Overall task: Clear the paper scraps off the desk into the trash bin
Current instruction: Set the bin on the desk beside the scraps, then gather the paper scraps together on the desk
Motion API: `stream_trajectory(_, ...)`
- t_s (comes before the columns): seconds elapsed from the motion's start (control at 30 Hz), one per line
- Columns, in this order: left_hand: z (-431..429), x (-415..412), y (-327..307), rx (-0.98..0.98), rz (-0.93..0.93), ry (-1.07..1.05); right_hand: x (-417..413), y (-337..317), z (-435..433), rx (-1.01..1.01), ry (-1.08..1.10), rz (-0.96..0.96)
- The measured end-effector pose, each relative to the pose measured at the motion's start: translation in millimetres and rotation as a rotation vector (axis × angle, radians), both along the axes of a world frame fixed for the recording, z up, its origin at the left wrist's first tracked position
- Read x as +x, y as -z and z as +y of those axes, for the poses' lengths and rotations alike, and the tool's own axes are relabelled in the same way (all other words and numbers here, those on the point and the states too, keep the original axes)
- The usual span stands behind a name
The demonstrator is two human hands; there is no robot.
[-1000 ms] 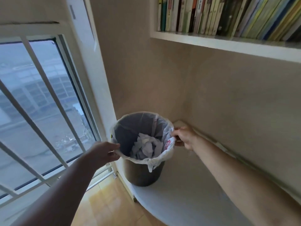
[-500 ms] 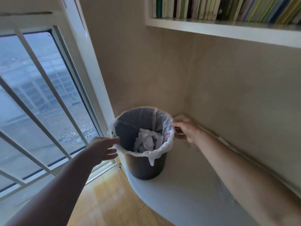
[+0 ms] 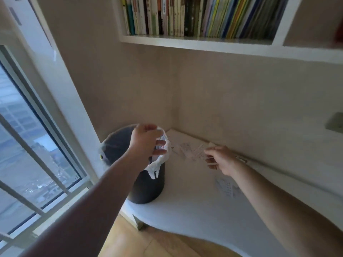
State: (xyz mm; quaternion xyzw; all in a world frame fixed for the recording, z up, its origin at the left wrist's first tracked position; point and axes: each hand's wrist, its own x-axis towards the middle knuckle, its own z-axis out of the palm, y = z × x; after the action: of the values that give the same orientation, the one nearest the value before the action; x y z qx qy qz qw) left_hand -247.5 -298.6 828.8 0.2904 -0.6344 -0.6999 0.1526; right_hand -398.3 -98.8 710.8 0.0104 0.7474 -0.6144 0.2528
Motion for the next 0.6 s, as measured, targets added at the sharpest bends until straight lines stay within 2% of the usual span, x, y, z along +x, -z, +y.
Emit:
stream_trajectory(0.17,64,-28,25,0.1,-0.03,0.202,8,20,57,0.093,0.087,0.064)
stream_trajectory(0.27,92,-51,52,0.091,-0.08,0.238,-3,41,89,0.343,0.065,0.175)
stream_trajectory(0.33,104,-71,74,0.049,-0.12,0.253,-11,55,113,0.512,0.044,0.16)
stream_trajectory(0.43,110,-115,116,-0.108,-0.197,0.243,-40,83,148,0.638,0.02,0.138)
stream_trajectory(0.53,106,-166,166,-0.287,-0.275,0.224,-81,116,168,0.821,-0.103,0.095)
stream_trajectory(0.6,99,-199,197,-0.449,-0.361,0.225,-106,132,165,0.875,-0.196,0.116)
